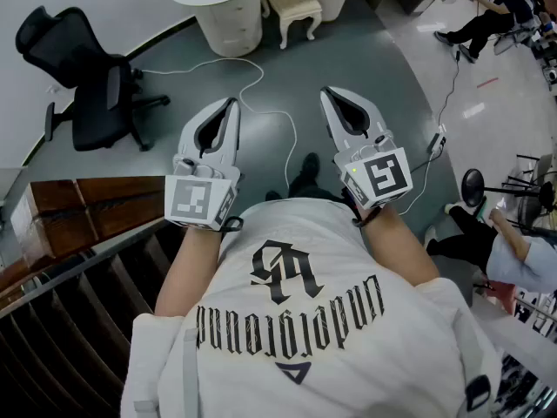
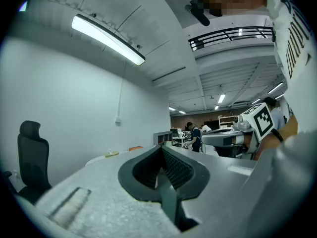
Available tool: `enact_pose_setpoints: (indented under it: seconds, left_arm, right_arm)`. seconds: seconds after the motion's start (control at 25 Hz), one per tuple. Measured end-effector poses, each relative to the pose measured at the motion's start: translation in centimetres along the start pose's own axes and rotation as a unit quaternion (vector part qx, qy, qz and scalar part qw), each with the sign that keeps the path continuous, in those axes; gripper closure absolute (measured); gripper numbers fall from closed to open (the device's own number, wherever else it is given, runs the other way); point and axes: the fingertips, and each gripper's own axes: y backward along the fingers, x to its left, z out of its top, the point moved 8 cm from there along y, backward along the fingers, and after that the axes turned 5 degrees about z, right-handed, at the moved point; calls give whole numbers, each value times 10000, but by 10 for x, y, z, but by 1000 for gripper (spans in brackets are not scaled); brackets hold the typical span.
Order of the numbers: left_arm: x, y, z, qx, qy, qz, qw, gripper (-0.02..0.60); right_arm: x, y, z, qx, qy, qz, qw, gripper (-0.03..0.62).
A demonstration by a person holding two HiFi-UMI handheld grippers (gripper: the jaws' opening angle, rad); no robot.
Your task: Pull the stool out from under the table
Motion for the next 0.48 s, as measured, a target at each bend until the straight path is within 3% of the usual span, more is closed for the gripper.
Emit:
enact_pose_setpoints:
  seconds: [0.48]
  left_arm:
    - [9, 5, -5, 75, 162, -2, 9998, 583]
  right_arm:
    - [-3, 2, 5, -3, -79, -213, 9997, 592]
